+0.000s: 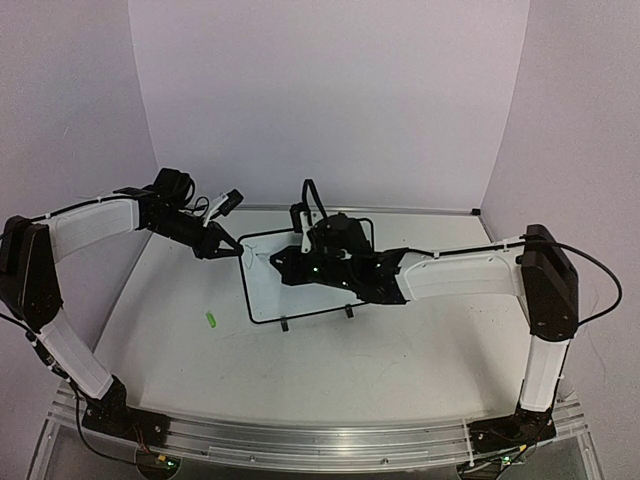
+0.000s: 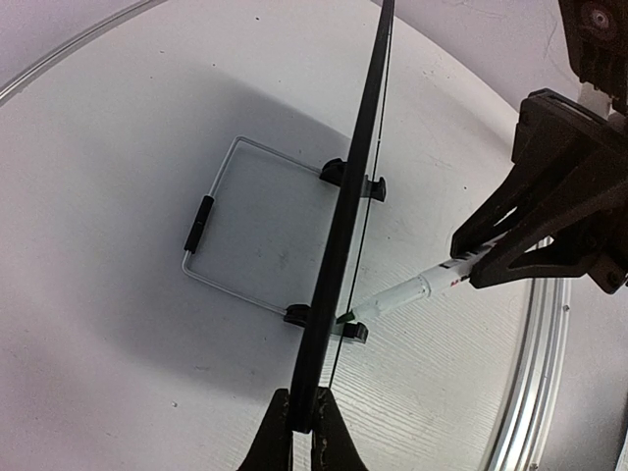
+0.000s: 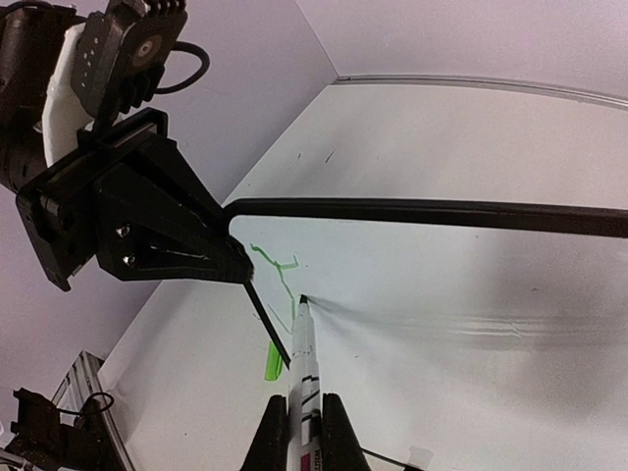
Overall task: Write a sentence on the whiteboard
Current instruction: Write on the whiteboard with the whiteboard marker without the cap.
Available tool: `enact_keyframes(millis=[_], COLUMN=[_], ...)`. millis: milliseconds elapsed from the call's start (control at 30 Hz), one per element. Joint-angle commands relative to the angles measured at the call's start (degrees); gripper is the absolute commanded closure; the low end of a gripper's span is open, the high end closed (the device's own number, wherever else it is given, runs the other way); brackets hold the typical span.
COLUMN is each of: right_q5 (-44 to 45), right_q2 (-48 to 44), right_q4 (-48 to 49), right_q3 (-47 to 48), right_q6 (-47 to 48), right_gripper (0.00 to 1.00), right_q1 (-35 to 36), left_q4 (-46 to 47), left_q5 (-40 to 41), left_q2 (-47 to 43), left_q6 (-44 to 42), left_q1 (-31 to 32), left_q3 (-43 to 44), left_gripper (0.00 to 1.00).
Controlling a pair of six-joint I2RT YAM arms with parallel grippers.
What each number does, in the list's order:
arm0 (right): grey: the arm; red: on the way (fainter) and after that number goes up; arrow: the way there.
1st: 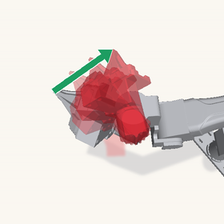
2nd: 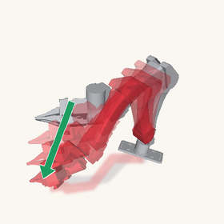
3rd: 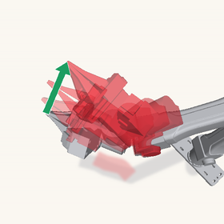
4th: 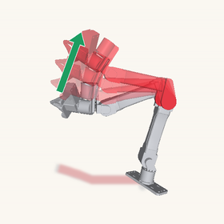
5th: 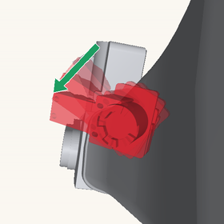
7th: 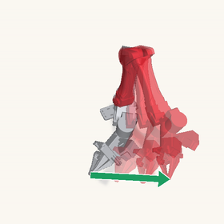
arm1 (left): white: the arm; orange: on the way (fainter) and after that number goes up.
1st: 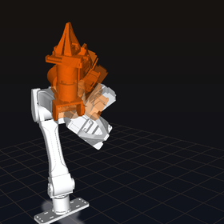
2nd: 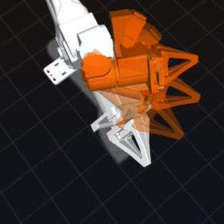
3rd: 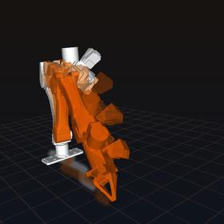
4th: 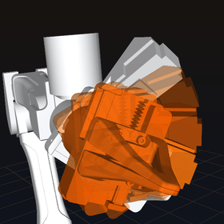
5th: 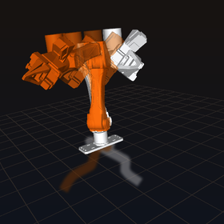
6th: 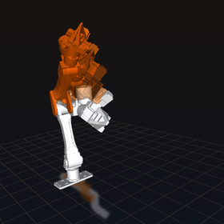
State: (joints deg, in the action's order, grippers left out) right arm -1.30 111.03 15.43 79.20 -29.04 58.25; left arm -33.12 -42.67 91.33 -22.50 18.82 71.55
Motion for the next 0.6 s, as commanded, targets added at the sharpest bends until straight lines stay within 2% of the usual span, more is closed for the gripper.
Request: enact_keyframes(millis=[0,567], right_q5=[2.5,-1.8], right_q2=[-2.5,0.7], right_q4=[0.8,-1.8], right_q3=[-0.4,1.8], right_q6=[-0.4,0.0], right_gripper=[1.0,1.0], right_q1=[-1.0,-1.1], left_q4=[0.6,0.6], left_q5=[6.2,6.4], left_q2=[-1.1,-1.1], left_q6=[-1.4,-1.5], left_q1=[-0.5,-0.5], left_q3=[0.1,0.1], left_gripper=[1.0,1.0])
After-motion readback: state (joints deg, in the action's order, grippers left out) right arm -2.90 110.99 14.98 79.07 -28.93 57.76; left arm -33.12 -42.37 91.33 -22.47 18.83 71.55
